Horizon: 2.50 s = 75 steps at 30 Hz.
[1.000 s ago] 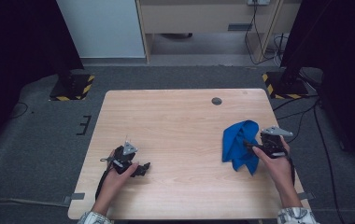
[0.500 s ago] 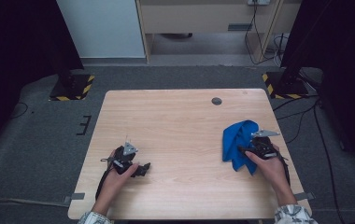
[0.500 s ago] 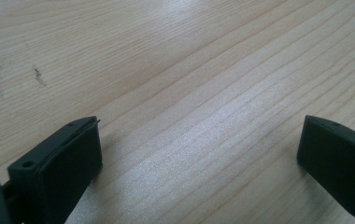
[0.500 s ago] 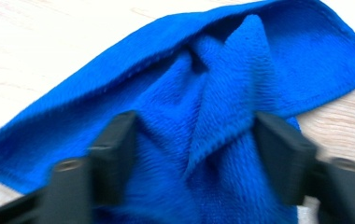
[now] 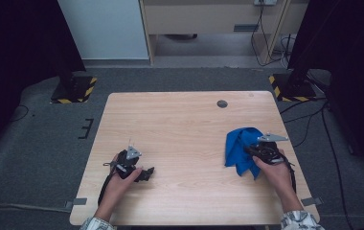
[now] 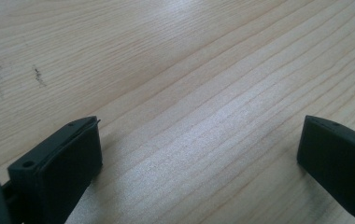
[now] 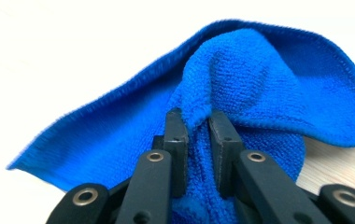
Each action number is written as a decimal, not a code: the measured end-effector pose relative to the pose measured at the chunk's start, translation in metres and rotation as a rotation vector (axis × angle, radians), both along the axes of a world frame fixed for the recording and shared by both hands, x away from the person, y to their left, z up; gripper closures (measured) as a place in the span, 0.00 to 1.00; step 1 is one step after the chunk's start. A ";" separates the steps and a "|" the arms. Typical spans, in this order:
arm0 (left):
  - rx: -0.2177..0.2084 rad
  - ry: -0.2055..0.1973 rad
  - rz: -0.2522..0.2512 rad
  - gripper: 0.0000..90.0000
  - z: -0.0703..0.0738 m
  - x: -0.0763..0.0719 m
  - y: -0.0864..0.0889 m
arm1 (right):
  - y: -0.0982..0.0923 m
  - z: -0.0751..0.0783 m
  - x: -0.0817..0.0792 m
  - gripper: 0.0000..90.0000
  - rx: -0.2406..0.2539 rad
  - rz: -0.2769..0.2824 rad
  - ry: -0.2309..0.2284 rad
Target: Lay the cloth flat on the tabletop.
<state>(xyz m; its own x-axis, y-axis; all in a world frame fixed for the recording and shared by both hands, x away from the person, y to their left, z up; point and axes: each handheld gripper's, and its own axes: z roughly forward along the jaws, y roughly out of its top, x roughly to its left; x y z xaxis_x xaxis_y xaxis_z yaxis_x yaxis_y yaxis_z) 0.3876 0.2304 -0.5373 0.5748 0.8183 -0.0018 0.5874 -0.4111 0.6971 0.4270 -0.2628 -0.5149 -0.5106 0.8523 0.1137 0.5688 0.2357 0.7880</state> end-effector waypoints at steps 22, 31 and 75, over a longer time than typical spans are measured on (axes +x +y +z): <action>-0.016 -0.004 0.015 0.05 0.007 -0.008 -0.001 | 0.160 0.023 -0.006 0.89 0.097 0.217 -0.027; -0.034 -0.050 -0.007 0.07 0.023 -0.033 0.002 | 0.204 0.007 -0.008 0.88 0.082 0.152 0.012; -0.085 -0.079 -0.083 0.15 0.024 -0.044 -0.050 | 0.139 0.012 -0.029 0.79 -0.027 0.137 -0.055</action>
